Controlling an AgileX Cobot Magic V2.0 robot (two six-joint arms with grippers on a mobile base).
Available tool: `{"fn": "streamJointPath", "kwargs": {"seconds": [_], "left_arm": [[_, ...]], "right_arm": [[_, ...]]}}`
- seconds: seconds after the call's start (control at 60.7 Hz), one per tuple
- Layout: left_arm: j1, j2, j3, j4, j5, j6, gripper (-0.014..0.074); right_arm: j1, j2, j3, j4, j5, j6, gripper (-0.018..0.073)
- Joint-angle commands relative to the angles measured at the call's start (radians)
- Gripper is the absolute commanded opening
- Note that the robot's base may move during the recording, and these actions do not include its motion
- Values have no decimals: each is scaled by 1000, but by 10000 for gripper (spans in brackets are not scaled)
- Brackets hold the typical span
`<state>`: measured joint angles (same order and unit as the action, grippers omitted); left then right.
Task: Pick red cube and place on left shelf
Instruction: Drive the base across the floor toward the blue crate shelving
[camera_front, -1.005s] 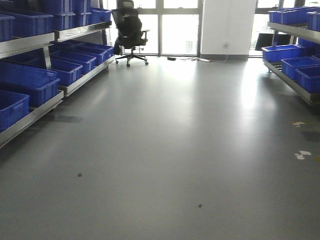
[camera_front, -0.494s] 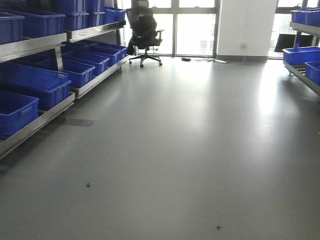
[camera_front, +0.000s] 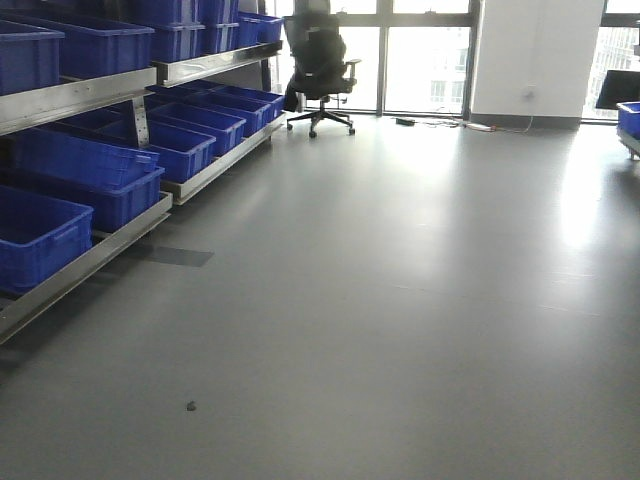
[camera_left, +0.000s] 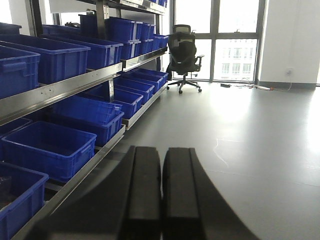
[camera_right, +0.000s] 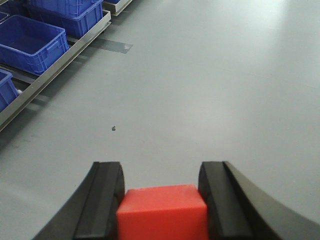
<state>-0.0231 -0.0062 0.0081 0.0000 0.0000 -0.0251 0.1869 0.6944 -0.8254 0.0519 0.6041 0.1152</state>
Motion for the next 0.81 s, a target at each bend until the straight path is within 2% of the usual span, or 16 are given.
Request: {"fn": "streamJointPath", "kwargs": {"seconds": [0.0,0.791], "left_arm": [[-4,-16,25,0,-83,0,102],[-4,-16,25,0,-83,0,102]], "right_arm": [[3,1,-25,-3,-79,-6,56],[3,2,-25,-3,-79,-6,56]]}}
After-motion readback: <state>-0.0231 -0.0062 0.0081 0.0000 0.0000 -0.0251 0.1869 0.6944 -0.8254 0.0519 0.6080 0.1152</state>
